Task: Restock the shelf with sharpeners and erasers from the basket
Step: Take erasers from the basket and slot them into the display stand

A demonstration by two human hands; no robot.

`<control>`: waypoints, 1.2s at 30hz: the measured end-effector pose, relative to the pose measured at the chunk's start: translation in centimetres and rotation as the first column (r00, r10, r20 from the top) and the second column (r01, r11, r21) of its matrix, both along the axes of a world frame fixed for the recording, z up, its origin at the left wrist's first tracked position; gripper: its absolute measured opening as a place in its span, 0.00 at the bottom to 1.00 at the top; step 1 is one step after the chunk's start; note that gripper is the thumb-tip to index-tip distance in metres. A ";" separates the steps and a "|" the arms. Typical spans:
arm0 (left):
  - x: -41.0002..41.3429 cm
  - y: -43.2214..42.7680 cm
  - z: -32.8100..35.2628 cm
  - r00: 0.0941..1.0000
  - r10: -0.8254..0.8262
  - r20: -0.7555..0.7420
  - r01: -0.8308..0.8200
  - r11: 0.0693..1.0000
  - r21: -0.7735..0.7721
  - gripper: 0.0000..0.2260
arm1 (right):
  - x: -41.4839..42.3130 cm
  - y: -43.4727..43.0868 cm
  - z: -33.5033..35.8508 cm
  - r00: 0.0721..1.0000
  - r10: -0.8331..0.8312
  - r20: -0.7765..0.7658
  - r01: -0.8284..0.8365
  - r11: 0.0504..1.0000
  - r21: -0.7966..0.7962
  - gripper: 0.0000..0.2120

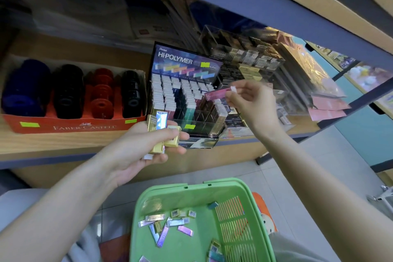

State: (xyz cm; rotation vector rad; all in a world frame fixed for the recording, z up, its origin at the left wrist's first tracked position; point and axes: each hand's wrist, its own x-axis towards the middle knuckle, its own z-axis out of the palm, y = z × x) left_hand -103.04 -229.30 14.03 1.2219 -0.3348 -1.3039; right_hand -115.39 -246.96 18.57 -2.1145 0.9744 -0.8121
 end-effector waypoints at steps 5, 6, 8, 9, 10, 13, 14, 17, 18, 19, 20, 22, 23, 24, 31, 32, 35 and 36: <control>0.4 -0.1 0.1 0.995 0.050 -0.087 -0.050 0.999 0.005 0.05 | 1.8 -0.6 -1.4 0.970 0.101 -0.220 -0.136 0.979 -0.153 0.05; 0.5 -0.2 0.1 0.991 0.076 -0.112 -0.075 0.997 0.011 0.04 | 2.1 -0.6 -1.6 0.963 0.106 -0.248 -0.155 0.971 -0.185 0.04; 0.6 -0.2 0.1 0.984 0.111 -0.140 -0.109 0.994 0.020 0.02 | 2.7 -0.6 -1.8 0.951 0.111 -0.288 -0.187 0.950 -0.251 0.04; 0.7 -0.2 0.1 0.985 0.110 -0.135 -0.109 0.994 0.019 0.03 | 2.9 -0.6 -1.8 0.947 0.117 -0.298 -0.203 0.940 -0.275 0.04; 0.7 -0.1 0.1 0.988 0.099 -0.118 -0.098 0.995 0.017 0.04 | 3.1 -0.6 -1.8 0.943 0.126 -0.307 -0.219 0.932 -0.290 0.04; 0.7 -0.1 0.0 0.996 0.070 -0.062 -0.069 0.997 0.016 0.07 | 3.4 -0.8 -1.7 0.932 0.145 -0.333 -0.247 0.925 -0.288 0.05; 0.7 -0.1 -0.1 0.996 0.069 -0.050 -0.068 0.997 0.019 0.08 | 3.5 -1.0 -1.7 0.930 0.148 -0.337 -0.250 0.926 -0.283 0.05; 0.7 -0.2 -0.1 0.998 0.062 -0.012 -0.062 0.998 0.028 0.09 | 3.6 -1.5 -1.3 0.916 0.139 -0.377 -0.258 0.923 -0.285 0.05; 0.7 -0.2 -0.1 0.998 0.061 -0.004 -0.061 0.998 0.031 0.09 | 3.7 -1.6 -1.1 0.902 0.140 -0.408 -0.270 0.921 -0.280 0.05; 0.7 -0.2 -0.1 0.998 0.061 -0.003 -0.061 0.998 0.032 0.09 | 3.8 -1.6 -1.0 0.885 0.147 -0.441 -0.287 0.919 -0.270 0.04; 0.7 -0.2 -0.2 0.998 0.062 -0.004 -0.062 0.998 0.033 0.09 | 3.8 -1.6 -0.9 0.867 0.157 -0.473 -0.309 0.915 -0.261 0.04; 0.8 -0.1 -0.2 0.998 0.064 0.001 -0.064 0.997 0.037 0.07 | 4.0 -1.4 -1.2 0.842 0.171 -0.512 -0.343 0.901 -0.265 0.04; 0.8 -0.1 -0.2 0.998 0.061 0.011 -0.062 0.997 0.038 0.07 | 4.0 -1.4 -1.6 0.841 0.168 -0.515 -0.350 0.894 -0.280 0.04; 0.8 -0.1 -0.2 0.998 0.054 0.025 -0.055 0.998 0.037 0.06 | 4.0 -1.3 -2.1 0.846 0.162 -0.507 -0.350 0.887 -0.300 0.04; 0.7 -0.2 -0.2 0.998 -0.009 0.061 0.008 1.000 0.018 0.08 | 3.7 -1.1 -3.8 0.857 0.042 -0.513 -0.322 0.821 -0.471 0.06; 0.7 -0.3 -0.3 0.998 -0.016 0.068 0.014 1.000 0.024 0.08 | 3.6 -1.0 -3.8 0.863 0.030 -0.504 -0.325 0.797 -0.509 0.05; 0.7 -0.4 -0.5 0.995 -0.037 0.094 0.033 0.999 0.039 0.07 | 2.9 0.6 -3.1 0.942 0.086 -0.323 -0.222 0.883 -0.413 0.04; 0.7 -0.4 -0.6 0.994 -0.045 0.104 0.041 0.998 0.038 0.07 | 2.5 1.4 -2.7 0.949 0.123 -0.291 -0.208 0.936 -0.284 0.06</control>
